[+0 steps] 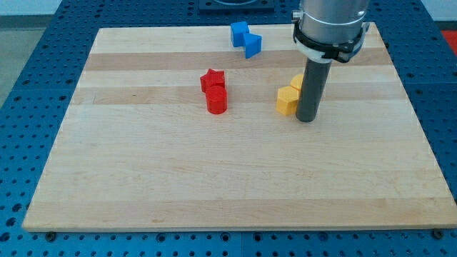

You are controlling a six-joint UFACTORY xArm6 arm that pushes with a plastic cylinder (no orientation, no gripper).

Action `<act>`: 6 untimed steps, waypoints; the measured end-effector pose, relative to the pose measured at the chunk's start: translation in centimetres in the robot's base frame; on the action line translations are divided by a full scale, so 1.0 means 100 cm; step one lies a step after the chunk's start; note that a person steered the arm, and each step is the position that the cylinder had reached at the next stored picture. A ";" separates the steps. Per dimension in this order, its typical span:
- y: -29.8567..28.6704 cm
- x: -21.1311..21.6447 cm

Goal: Point your arm to the yellow heart

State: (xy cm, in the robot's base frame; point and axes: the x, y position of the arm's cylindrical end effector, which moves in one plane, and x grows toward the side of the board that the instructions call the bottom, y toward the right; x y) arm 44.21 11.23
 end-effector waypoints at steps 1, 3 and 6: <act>0.003 0.000; 0.005 0.008; 0.016 0.004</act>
